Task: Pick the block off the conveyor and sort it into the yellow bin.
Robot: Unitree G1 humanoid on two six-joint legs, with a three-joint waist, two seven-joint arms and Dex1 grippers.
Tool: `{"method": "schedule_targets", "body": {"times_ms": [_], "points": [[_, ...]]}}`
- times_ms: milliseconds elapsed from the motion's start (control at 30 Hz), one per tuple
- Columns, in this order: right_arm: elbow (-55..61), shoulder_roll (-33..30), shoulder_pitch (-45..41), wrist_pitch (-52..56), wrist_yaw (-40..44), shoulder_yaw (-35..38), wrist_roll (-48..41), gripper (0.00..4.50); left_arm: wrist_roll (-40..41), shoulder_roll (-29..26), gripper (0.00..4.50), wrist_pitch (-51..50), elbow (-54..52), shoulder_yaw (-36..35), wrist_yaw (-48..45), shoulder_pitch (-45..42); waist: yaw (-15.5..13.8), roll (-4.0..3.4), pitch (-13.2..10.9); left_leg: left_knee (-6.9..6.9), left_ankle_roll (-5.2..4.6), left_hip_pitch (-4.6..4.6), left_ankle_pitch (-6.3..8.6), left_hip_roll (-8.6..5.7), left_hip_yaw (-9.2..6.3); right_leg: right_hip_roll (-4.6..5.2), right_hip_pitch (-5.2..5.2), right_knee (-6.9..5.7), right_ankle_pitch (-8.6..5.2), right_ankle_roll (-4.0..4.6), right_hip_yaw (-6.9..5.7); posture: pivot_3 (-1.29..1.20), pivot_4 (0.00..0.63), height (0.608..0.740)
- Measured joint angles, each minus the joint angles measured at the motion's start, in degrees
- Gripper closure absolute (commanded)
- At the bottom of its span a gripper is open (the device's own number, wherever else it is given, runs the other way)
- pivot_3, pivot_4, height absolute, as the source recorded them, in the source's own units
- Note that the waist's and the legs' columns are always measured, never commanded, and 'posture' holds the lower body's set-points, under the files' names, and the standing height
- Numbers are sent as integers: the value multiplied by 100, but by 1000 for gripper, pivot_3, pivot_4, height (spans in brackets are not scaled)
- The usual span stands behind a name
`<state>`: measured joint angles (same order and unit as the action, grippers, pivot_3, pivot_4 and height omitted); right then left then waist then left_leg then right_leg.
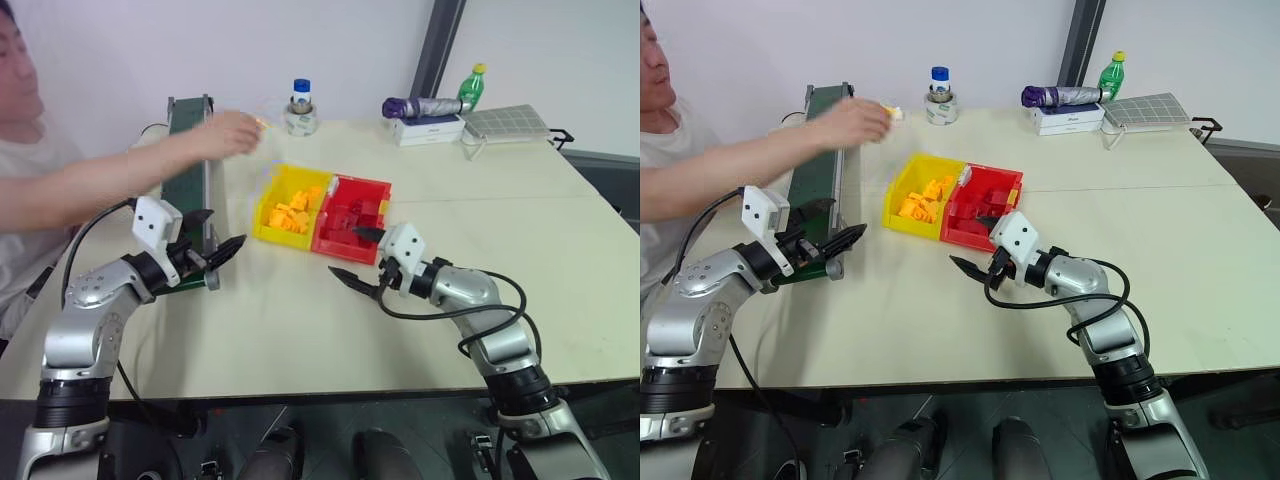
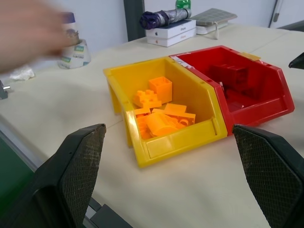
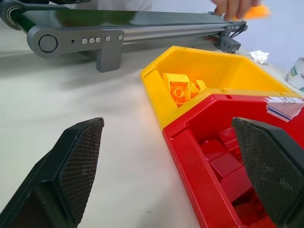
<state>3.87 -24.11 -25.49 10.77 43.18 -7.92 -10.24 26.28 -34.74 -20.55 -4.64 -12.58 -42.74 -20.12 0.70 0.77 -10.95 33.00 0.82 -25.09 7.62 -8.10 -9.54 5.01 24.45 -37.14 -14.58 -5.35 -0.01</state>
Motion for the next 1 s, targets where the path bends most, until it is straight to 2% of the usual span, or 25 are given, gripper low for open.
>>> {"method": "schedule_targets", "body": {"times_ms": [700,800,1000], "points": [[0,2,5,0,-1,-3,-1,0,250,129,9,55,-23,-131,53,43,6,0,0,-1,0,0,0,0,0,0,0,0,0,0,0,0,150,740],[1,4,8,1,1,-5,-1,0,316,146,9,-89,-225,-247,288,306,12,-1,-1,-2,0,-1,0,0,0,0,2,1,0,0,2,0,150,740],[0,14,23,0,12,-14,-2,0,373,610,9,-102,-1066,-696,1140,968,3,-1,-1,-1,-1,-3,1,0,2,2,0,8,0,0,3,0,150,740]]}}
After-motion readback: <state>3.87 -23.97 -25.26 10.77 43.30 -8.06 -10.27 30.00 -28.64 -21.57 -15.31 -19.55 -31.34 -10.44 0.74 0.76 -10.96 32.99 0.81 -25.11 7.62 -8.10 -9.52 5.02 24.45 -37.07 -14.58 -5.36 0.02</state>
